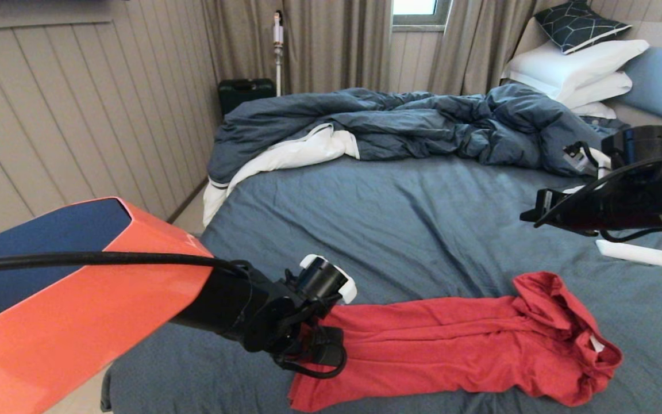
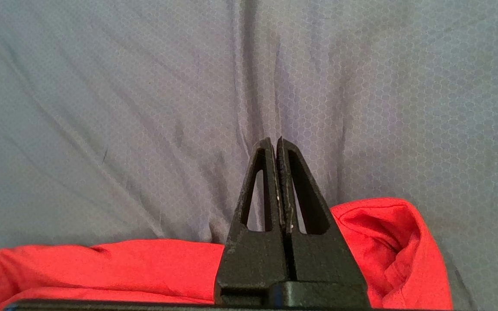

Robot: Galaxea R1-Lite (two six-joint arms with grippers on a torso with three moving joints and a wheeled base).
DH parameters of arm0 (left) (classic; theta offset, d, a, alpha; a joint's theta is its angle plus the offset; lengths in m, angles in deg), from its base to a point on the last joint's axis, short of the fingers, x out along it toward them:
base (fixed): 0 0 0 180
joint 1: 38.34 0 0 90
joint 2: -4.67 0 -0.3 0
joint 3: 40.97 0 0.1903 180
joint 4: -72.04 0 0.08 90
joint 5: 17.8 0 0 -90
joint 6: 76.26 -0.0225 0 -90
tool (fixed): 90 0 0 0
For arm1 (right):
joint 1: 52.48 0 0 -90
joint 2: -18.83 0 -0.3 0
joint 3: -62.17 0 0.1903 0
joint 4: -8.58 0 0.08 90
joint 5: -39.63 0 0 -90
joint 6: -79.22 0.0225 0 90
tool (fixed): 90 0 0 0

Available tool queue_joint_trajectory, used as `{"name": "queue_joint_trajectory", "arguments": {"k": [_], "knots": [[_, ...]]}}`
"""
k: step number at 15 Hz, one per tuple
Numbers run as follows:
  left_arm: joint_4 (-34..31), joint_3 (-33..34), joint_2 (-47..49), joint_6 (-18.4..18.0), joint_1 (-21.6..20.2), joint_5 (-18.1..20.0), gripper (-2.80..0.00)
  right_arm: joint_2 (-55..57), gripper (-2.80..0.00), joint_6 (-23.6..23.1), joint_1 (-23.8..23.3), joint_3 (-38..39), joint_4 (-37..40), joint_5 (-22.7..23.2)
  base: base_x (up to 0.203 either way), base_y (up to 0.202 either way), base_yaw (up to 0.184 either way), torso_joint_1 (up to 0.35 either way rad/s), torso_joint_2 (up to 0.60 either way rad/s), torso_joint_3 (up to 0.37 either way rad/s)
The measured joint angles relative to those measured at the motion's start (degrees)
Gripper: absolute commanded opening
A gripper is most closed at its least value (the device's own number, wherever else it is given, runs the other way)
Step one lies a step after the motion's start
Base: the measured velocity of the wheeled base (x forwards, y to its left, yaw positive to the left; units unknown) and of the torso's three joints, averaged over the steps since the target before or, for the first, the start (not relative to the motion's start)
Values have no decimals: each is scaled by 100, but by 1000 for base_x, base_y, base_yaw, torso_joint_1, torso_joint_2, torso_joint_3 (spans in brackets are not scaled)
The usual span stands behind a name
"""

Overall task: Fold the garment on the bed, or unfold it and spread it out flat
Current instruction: Unford the red T-shirt

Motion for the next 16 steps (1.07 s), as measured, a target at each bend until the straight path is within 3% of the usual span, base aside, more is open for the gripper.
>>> {"name": "queue_joint_trajectory", "arguments": {"k": [5,10,16], "knots": [[14,340,-202,119,-39,-58,-280,-10,-280,0,4,24,16,20,0,0,0,0,0,0],[24,862,-671,21,-495,-67,-280,15,-280,-2,28,40,6,21,0,0,0,0,0,0],[25,890,-943,-633,-1382,-65,-280,50,-280,-6,17,37,0,19,0,0,0,0,0,0]]}}
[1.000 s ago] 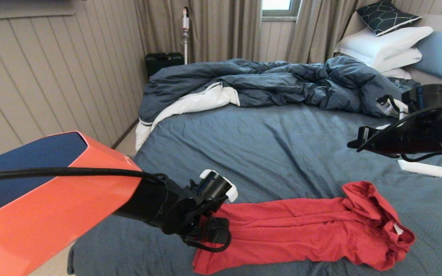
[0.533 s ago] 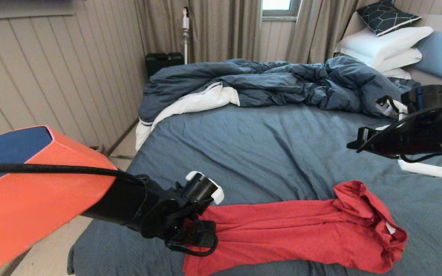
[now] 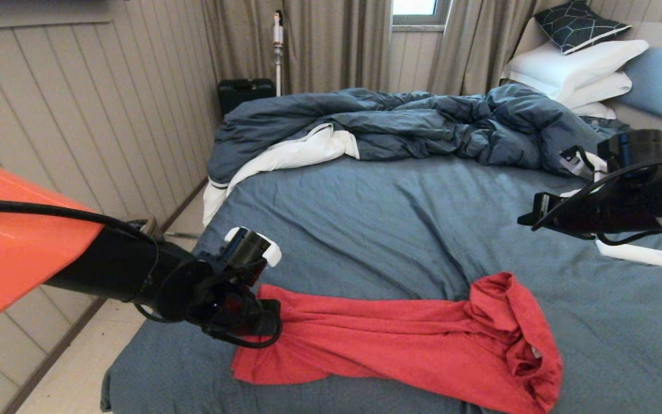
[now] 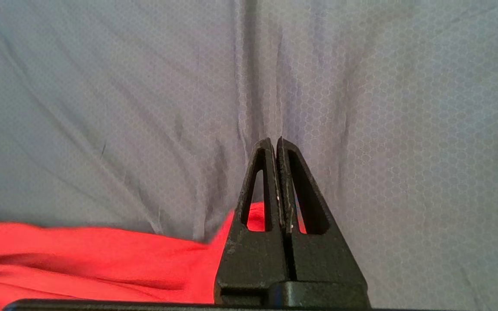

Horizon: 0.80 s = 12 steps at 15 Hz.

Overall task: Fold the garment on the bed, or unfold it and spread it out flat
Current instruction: Unford the red T-shirt

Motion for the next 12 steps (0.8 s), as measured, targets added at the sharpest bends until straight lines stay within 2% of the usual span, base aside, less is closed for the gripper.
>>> {"name": "queue_joint_trajectory", "arguments": {"k": [7,12], "knots": [[-58,107,-194,-774,-711,3,-280,88,-280,-11,0,-39,-2,-4,0,0,0,0,0,0],[-16,102,-177,-782,-893,6,-280,144,-280,-6,4,-61,6,-6,0,0,0,0,0,0]]}}
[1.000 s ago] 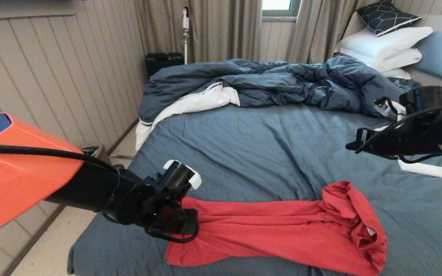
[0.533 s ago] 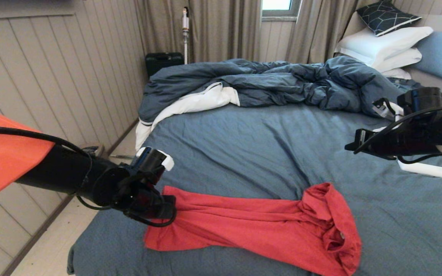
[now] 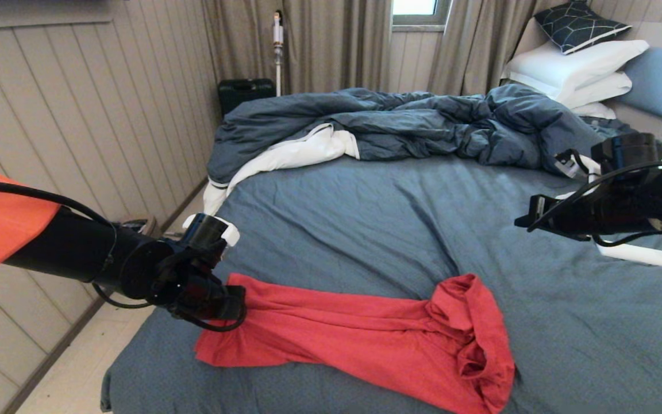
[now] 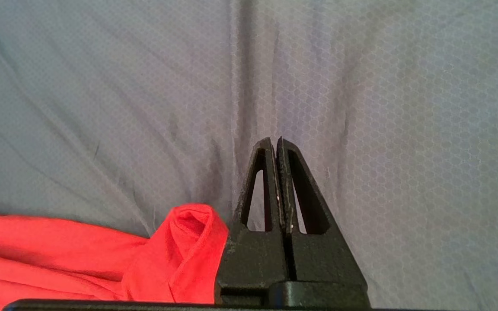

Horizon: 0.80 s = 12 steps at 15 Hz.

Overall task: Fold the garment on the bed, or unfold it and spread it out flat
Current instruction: Unford the red T-shirt

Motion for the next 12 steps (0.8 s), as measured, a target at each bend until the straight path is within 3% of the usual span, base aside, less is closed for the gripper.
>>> {"name": "queue_joint_trajectory", "arguments": {"k": [6,12], "knots": [[43,47,58,8,14,57,-280,7,-280,-46,91,103,40,2,0,0,0,0,0,0],[115,50,132,49,128,45,-280,-58,-280,157,1563,1033,60,-78,0,0,0,0,0,0]]}}
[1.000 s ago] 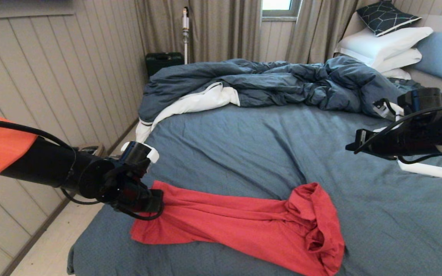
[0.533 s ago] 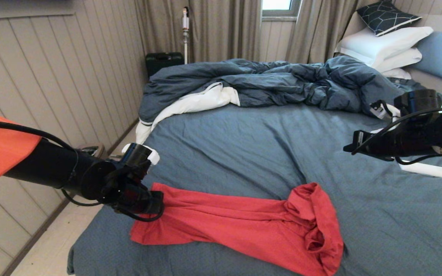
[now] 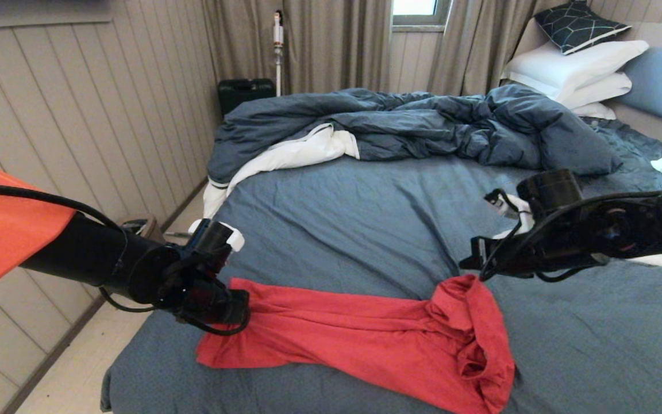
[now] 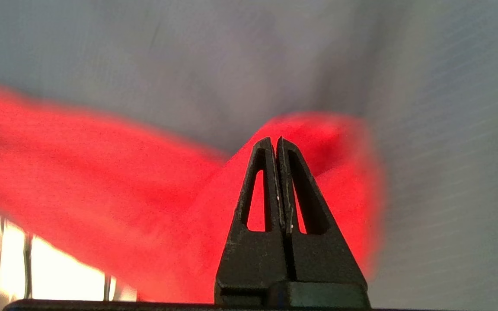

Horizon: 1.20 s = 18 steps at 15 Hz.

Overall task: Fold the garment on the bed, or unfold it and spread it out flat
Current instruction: Unford the red T-shirt

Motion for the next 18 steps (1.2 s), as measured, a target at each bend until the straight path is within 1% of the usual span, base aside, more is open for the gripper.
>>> {"name": "queue_joint_trajectory", "arguments": {"k": [2,4,6,8,10,12,14,16,18], "knots": [[5,13,0,0,85,-20,-280,8,-280,32,472,142,21,-134,0,0,0,0,0,0],[71,77,6,-2,177,-22,-280,25,-280,34,795,194,83,-224,0,0,0,0,0,0],[154,96,38,-7,235,-35,-280,58,-280,32,992,218,134,-260,0,0,0,0,0,0],[173,29,82,-9,273,-41,-280,188,-280,8,1064,229,150,-398,0,0,0,0,0,0],[174,-2,106,-11,284,-41,-280,371,-280,-107,1083,266,161,-571,0,0,0,0,0,0],[177,5,122,-13,284,-13,-280,560,-280,-345,1081,279,150,-735,0,0,0,0,0,0],[182,11,144,-10,284,4,-280,674,-280,-417,1033,417,151,-990,0,0,0,0,0,0],[179,0,152,-16,287,6,-280,650,-280,-454,824,660,122,-1063,0,0,0,0,0,0],[177,0,158,-17,287,6,-280,486,-280,-656,424,951,98,-1080,0,0,0,0,0,0]]}}
